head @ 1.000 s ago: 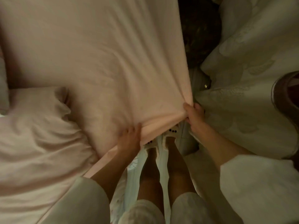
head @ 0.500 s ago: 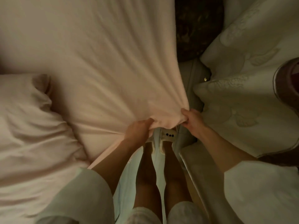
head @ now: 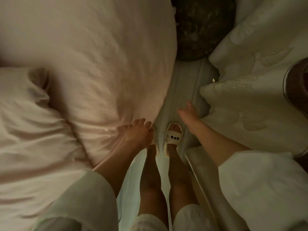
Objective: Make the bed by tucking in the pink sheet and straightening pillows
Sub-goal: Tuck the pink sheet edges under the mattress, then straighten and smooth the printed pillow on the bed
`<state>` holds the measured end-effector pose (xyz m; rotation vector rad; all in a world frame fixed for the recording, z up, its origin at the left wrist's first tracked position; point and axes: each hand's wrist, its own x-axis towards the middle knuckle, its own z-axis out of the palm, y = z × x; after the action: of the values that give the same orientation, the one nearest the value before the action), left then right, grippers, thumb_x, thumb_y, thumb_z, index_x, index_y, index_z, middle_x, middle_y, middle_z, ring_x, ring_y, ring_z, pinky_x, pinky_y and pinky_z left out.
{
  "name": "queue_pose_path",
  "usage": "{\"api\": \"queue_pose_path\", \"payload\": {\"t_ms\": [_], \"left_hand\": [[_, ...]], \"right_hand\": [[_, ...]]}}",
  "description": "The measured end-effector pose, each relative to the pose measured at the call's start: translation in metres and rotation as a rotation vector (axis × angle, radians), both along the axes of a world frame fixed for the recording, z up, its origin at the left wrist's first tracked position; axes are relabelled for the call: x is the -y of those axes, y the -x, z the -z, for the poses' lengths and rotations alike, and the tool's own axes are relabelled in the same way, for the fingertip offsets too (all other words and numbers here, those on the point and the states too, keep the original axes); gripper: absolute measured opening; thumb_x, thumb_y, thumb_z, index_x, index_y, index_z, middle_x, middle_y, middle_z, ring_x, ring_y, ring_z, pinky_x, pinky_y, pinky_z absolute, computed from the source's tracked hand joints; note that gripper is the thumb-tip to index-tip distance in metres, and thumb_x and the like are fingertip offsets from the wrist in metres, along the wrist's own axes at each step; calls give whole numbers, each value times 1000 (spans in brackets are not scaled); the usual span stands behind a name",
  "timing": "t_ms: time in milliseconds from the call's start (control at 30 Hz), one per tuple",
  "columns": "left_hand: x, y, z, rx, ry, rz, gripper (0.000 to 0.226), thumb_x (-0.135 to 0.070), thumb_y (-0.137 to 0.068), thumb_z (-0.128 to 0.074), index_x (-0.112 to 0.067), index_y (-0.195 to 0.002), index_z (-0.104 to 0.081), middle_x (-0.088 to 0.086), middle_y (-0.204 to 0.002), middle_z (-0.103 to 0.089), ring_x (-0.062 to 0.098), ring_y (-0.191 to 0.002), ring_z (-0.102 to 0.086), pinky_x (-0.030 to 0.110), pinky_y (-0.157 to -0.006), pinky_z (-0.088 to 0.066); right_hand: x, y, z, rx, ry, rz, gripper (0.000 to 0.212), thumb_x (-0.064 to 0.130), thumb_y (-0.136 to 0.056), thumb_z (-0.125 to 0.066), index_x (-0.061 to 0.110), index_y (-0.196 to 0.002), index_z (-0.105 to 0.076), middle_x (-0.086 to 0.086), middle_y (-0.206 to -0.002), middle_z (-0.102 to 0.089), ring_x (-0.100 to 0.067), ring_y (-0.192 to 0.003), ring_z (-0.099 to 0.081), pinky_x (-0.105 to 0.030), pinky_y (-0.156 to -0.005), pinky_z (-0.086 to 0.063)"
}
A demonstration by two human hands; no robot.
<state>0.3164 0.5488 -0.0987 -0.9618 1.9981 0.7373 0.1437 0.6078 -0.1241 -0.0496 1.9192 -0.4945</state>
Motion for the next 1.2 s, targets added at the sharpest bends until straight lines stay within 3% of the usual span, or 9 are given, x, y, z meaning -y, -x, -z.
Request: {"api": "queue_pose_path", "payload": {"t_ms": [333,500,600,767,833,900,967,1100,1200], "left_hand": [[35,-17,-52,-142,223,-165,46,-27,-96,-41,-20,-141,-36,6,-151,-31,25,-137,-30,44,-111,-25],[44,-38,-93,-205,346,-350,42,-24,-94,-41,-20,-136,-45,4,-144,-41,24,-131,-39,42,-106,-36],[54,-53,-122,-243,434,-424,41,-22,-93,-43,-17,-133,-48,6,-139,-47,24,-125,-45,40,-101,-41],[92,-72,-177,-333,540,-594,39,-17,-93,-46,-12,-131,-50,9,-133,-50,30,-120,-48,42,-96,-41],[115,-81,-199,-368,589,-686,39,-17,-92,-47,-10,-130,-51,11,-132,-50,32,-119,-48,43,-95,-41],[140,-96,-219,-444,632,-814,37,-15,-91,-48,-8,-127,-53,13,-131,-50,32,-119,-48,42,-96,-42],[166,-111,-234,-526,671,-968,35,-12,-91,-48,-5,-125,-54,16,-129,-50,33,-119,-48,41,-99,-40],[226,-155,-257,-611,819,-1385,40,-10,-90,-51,-2,-129,-48,20,-133,-42,34,-123,-42,38,-102,-34],[256,-185,-261,-526,948,-1771,59,-19,-87,-56,-5,-139,-32,19,-145,-27,38,-129,-31,46,-104,-30]], "right_hand": [[43,-30,-48,60,96,-139,45,13,-95,-44,9,-140,-41,-9,-143,-44,-24,-129,-44,-26,-100,-35],[63,-49,-87,102,132,-165,38,14,-94,-47,10,-131,-51,-10,-129,-55,-26,-120,-51,-39,-104,-43],[81,-59,-116,131,174,-202,35,15,-93,-49,10,-126,-55,-6,-107,-56,-20,-103,-52,-39,-97,-45],[127,-78,-164,170,252,-273,33,12,-92,-47,11,-124,-54,-2,-96,-56,-19,-94,-54,-35,-90,-46],[153,-88,-185,172,285,-302,32,11,-91,-46,10,-121,-56,-1,-84,-55,-15,-76,-53,-30,-76,-46],[183,-104,-208,182,332,-307,25,10,-92,-46,12,-114,-56,-5,-83,-57,-12,-64,-49,-25,-60,-41],[213,-117,-225,196,370,-306,21,7,-92,-46,16,-110,-54,-6,-81,-56,-12,-61,-48,-23,-55,-36],[280,-162,-243,173,408,-402,23,10,-91,-47,16,-111,-58,-7,-91,-59,-14,-67,-52,-24,-60,-40],[316,-188,-244,115,410,-471,31,14,-90,-48,10,-119,-58,-4,-85,-59,-12,-63,-49,-25,-62,-40]]}}
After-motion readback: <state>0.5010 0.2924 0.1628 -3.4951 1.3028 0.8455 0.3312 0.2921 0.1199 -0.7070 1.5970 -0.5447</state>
